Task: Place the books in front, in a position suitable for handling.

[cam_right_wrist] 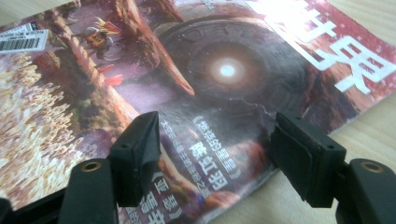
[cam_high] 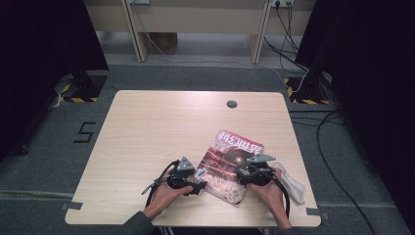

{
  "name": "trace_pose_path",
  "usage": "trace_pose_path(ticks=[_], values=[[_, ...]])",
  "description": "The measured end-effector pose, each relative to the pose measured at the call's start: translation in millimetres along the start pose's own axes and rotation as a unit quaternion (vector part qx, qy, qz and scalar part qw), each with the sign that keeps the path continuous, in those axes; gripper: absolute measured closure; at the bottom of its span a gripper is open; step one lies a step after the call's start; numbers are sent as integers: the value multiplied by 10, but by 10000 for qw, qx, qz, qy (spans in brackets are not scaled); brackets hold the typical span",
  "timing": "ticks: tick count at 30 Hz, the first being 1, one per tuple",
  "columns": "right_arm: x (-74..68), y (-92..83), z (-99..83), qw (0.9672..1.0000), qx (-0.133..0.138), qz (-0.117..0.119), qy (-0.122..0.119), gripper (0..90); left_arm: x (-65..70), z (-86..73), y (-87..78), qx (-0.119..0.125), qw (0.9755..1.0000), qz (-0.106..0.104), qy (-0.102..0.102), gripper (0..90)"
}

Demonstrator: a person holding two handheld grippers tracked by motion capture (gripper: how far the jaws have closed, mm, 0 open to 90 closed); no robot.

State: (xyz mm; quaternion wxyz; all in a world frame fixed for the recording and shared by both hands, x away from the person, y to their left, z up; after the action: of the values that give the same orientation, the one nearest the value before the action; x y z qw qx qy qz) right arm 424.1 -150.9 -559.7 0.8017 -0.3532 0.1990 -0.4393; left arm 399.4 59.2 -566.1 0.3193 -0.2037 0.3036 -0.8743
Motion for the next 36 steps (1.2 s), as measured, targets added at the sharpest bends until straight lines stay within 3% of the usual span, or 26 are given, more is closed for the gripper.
trace_pose_path(ticks=[3, 6, 8, 13, 17, 19, 20, 28, 36], values=[[12, 0, 16, 10000, 28, -20, 83, 385, -7, -7, -20, -2, 10000, -35, -64, 293], [37, -19, 8, 9998, 22, 12, 203, 370, -6, -9, -27, -1, 9999, -65, -83, 298], [99, -48, -16, 9995, 50, -88, 313, 371, -7, -14, -31, -3, 9999, -69, -86, 298], [112, -44, -20, 9992, 60, -41, 384, 369, 1, -18, -39, 18, 9999, -54, -135, 296], [167, -53, -47, 9983, -98, -197, 546, 321, -8, -27, -33, -23, 10000, 58, 25, 305], [189, -42, -78, 9967, -6, 140, 801, 345, -2, -18, -31, 9, 10000, -23, -81, 301], [200, -48, -76, 9966, -1, 152, 810, 355, -2, -18, -31, 9, 10000, -23, -81, 303], [158, -25, -52, 9977, 42, 95, 665, 342, 48, -57, -63, -127, 9999, 54, 77, 291], [-5, 84, 55, 9994, 35, 182, 300, 321, 259, -306, -308, -317, 9991, -37, 263, 285]])
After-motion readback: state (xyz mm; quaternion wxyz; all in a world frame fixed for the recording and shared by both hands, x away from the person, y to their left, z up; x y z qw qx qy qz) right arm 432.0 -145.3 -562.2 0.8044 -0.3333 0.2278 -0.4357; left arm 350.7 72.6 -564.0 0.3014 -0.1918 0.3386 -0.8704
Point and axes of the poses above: each handheld gripper's, and its own axes: y roughly forward along the jaws, z roughly out of its top, x roughly to its right, the point moved 8 cm from there along y, roughly forward along the jaws, and after that the axes turned 1 degree about z, right-handed, at the moved point
